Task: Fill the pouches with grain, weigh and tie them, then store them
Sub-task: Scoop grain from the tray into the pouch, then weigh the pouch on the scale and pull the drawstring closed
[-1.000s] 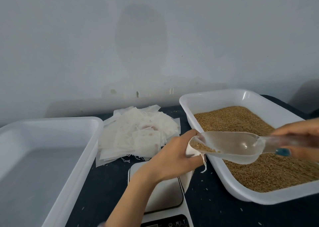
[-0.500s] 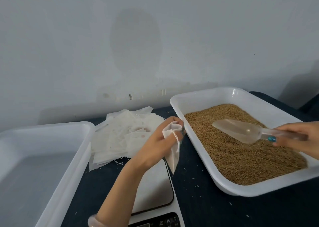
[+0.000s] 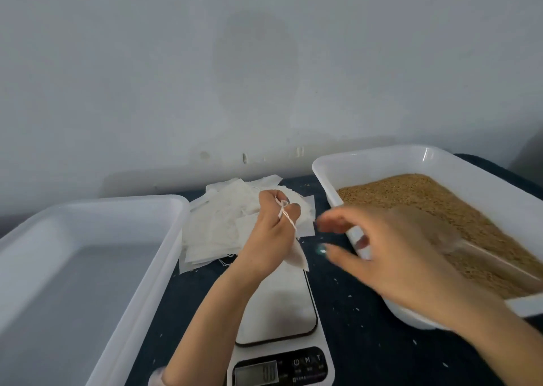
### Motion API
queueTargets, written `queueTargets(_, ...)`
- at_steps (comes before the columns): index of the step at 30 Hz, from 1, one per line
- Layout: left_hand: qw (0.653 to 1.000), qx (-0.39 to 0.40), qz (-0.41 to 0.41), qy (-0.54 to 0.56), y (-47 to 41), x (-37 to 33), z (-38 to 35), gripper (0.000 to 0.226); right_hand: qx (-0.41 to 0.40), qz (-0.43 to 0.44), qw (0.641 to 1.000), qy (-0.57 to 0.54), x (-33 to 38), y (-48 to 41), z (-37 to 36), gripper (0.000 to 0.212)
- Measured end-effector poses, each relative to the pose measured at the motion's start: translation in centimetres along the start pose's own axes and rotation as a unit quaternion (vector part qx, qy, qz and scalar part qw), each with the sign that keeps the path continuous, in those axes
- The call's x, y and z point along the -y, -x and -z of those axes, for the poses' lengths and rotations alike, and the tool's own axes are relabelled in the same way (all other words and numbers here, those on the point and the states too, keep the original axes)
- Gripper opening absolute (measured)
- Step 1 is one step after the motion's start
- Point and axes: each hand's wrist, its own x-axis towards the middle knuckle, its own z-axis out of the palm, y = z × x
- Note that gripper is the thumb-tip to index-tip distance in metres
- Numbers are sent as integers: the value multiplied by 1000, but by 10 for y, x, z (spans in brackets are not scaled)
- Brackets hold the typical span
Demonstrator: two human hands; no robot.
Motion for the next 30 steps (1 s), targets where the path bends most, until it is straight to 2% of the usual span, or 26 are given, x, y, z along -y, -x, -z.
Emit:
queueTargets(2, 999, 19, 13, 24, 7, 1, 4, 21, -24, 19, 999, -16, 20, -12, -30, 34)
queueTargets(4, 999, 26, 16, 39, 12, 3, 9, 40, -51, -1, 998, -37, 26, -23, -49, 23)
queueTargets(7, 998, 30, 26, 57, 20, 3, 18, 51, -66, -32, 992, -106, 18, -29, -67, 6)
queueTargets(10, 998, 28, 24, 56, 29, 17, 32, 65, -53, -41, 978, -199, 8, -31, -79, 15)
queueTargets(12, 998, 28, 20, 52, 33, 32, 41, 60, -53, -45, 977, -201, 5, -30, -88, 21)
queueTargets(15, 999, 14, 22, 22, 36, 58, 50, 39, -70, -54, 972, -217, -1, -28, -102, 24)
queueTargets(20, 997, -39, 0, -69, 36, 84, 51, 23, -57, -80, 974, -206, -12, -21, -119, 17)
queueTargets(23, 995, -40, -11, -88, 37, 91, 46, 20, -39, -90, 974, -203, -17, -17, -123, 15)
queueTargets(26, 995, -39, -30, -92, 36, 93, 42, 22, -67, -62, 975, -200, -21, -17, -119, 8)
queueTargets(30, 988, -59, -55, -131, 35, 92, 41, 22, -78, -38, 976, -202, -22, -18, -118, 20)
